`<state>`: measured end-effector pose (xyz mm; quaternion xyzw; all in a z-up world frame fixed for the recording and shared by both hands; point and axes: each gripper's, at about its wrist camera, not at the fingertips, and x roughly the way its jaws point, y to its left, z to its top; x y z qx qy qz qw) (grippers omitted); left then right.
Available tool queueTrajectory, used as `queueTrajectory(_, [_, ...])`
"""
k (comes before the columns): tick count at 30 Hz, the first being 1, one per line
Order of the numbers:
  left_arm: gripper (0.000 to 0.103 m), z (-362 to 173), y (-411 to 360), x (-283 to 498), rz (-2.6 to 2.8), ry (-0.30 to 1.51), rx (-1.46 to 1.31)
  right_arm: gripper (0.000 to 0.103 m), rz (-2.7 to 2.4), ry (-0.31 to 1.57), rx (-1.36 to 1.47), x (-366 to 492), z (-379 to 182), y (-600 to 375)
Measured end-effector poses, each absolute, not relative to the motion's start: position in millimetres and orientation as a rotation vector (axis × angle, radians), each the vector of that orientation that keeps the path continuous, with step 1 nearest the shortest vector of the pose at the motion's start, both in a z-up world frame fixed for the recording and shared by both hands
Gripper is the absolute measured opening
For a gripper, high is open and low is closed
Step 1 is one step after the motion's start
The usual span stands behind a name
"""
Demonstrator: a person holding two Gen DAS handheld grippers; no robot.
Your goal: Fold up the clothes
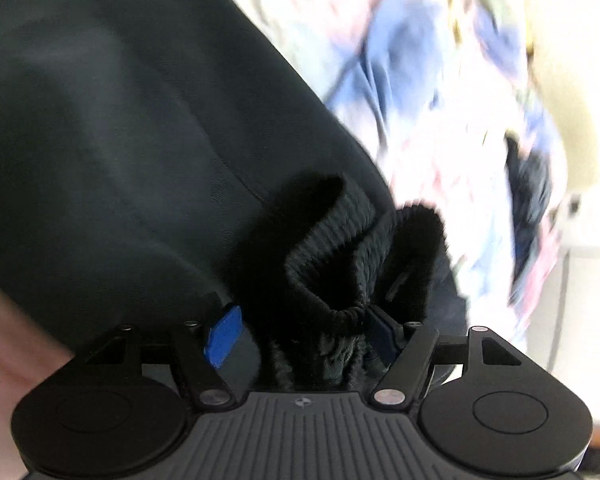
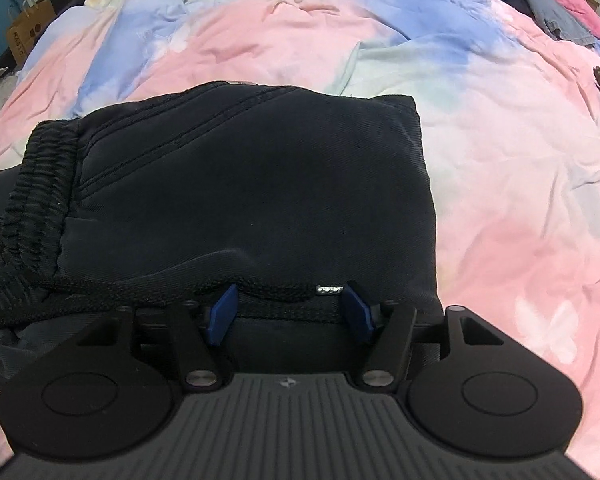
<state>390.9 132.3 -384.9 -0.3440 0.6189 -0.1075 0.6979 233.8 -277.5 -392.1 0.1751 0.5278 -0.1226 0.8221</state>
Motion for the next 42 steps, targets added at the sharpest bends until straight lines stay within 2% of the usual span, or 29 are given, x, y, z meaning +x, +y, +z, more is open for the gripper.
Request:
queueTrajectory(7, [0.075,-377,211,341,-0.063,1.282,-0.938,0.058,-0.242,1.154,0.308,225,-362,-258])
queueTrajectory(10, [0.081,-383,238,326,0.016,1.271,-0.953,0.059,-0.225,1.162,0.27,216,-350,-238])
queueTrajectory(16, [0.082,-406,286,313,0.098,1.209,-1.055,0.059,-0.228,1.184,0.27,213,-330,-217])
queueTrajectory(24, [0.079,-439,328,345,0.07,1.022,-1.13,0.059,-0.23,1.198,0.219,215,-300,-187])
queueTrajectory(28, [0.068,-442,354,363,0.082,0.959,-1.153,0.06,-0.259,1.197,0.186,210,-284,-176])
queueTrajectory(30, [0.044,-440,363,380,0.088,0.952,-1.123,0.06,-0.291,1.173,0.198,203,-273,-172])
queueTrajectory(31, [0.038,-439,361,383,0.087,0.949,-1.106,0.063,-0.305,1.165,0.209,199,-270,-171])
queueTrajectory(32, [0.025,-438,361,384,0.082,0.939,-1.081,0.063,-0.319,1.156,0.22,194,-266,-170])
queueTrajectory(33, [0.017,-436,354,384,0.065,0.923,-1.044,0.063,-0.329,1.151,0.229,189,-263,-169])
queueTrajectory(35, [0.013,-421,344,383,0.02,0.886,-0.949,0.06,-0.339,1.148,0.226,179,-258,-165])
queueTrajectory(42, [0.011,-347,308,391,-0.163,0.741,-0.772,0.057,-0.39,1.135,0.269,148,-252,-169])
